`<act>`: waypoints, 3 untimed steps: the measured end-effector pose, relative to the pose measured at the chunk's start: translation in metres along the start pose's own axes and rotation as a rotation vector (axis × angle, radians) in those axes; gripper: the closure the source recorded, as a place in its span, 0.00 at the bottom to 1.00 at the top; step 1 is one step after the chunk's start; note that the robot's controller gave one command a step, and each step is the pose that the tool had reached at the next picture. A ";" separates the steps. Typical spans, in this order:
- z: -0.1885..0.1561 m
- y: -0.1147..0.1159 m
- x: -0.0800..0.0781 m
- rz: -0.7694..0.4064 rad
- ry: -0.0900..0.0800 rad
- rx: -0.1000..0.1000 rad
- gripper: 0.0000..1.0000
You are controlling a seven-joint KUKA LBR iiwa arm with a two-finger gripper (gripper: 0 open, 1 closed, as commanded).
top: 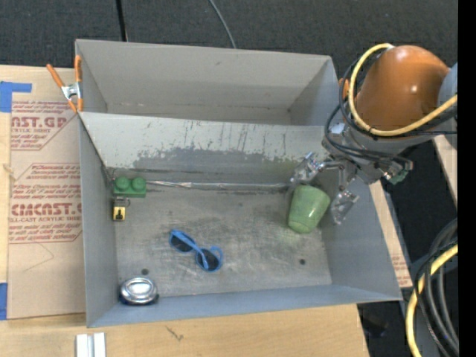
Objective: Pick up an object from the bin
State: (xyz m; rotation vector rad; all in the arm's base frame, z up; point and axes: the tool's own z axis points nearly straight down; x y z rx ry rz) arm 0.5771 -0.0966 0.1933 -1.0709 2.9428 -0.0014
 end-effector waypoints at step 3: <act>0.102 -0.036 0.021 -0.378 -0.009 -0.037 0.00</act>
Offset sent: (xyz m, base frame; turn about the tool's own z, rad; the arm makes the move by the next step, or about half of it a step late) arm -0.0063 -0.0212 -0.1233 0.1680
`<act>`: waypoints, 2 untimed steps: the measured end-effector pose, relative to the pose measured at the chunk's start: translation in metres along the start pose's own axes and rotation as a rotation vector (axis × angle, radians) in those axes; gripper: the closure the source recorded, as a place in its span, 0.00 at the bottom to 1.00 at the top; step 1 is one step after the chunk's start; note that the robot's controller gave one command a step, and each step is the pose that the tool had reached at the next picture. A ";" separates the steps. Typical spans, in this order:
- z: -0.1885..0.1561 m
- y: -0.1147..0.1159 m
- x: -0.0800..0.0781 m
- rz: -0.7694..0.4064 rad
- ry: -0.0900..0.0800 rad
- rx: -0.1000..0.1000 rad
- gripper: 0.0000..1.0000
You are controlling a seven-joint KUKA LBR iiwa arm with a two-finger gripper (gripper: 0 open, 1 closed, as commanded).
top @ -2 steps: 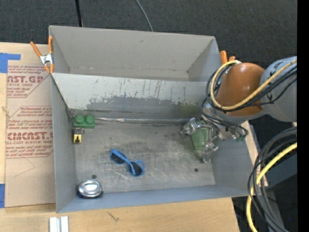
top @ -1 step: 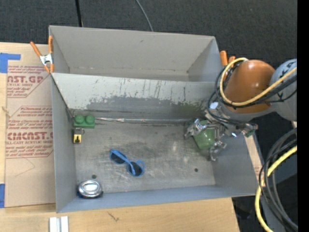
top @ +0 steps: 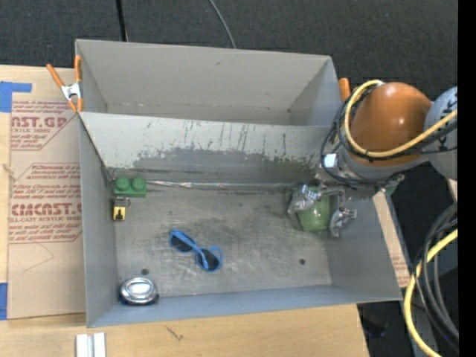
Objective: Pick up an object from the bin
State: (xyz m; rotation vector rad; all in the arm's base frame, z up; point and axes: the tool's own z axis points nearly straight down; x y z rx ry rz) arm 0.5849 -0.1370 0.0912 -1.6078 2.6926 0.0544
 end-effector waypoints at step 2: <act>0.008 0.014 -0.016 -0.233 0.011 0.023 0.00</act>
Offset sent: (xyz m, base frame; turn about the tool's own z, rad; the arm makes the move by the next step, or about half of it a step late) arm -0.0305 0.0456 0.0173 -0.2800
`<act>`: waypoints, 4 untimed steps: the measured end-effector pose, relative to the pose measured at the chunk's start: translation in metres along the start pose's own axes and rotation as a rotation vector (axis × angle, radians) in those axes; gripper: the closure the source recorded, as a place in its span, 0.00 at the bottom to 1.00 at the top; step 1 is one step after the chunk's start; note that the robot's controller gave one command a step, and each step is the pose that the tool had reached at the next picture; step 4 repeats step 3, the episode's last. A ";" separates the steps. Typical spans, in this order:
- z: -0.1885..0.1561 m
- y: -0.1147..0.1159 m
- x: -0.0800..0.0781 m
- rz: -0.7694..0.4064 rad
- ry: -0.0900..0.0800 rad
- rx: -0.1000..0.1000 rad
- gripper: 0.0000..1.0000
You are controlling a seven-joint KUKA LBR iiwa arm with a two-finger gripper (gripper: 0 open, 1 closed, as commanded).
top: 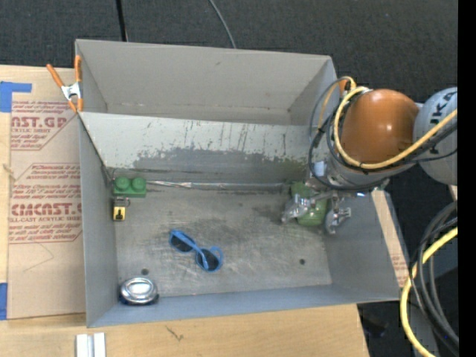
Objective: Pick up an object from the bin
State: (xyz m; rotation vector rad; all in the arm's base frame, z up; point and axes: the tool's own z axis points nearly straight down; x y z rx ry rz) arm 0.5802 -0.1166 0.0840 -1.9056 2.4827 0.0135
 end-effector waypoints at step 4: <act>-0.145 0.004 0.000 -0.034 0.012 0.007 1.00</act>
Offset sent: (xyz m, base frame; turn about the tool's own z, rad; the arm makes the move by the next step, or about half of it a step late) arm 0.0109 -0.0402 -0.0140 0.0421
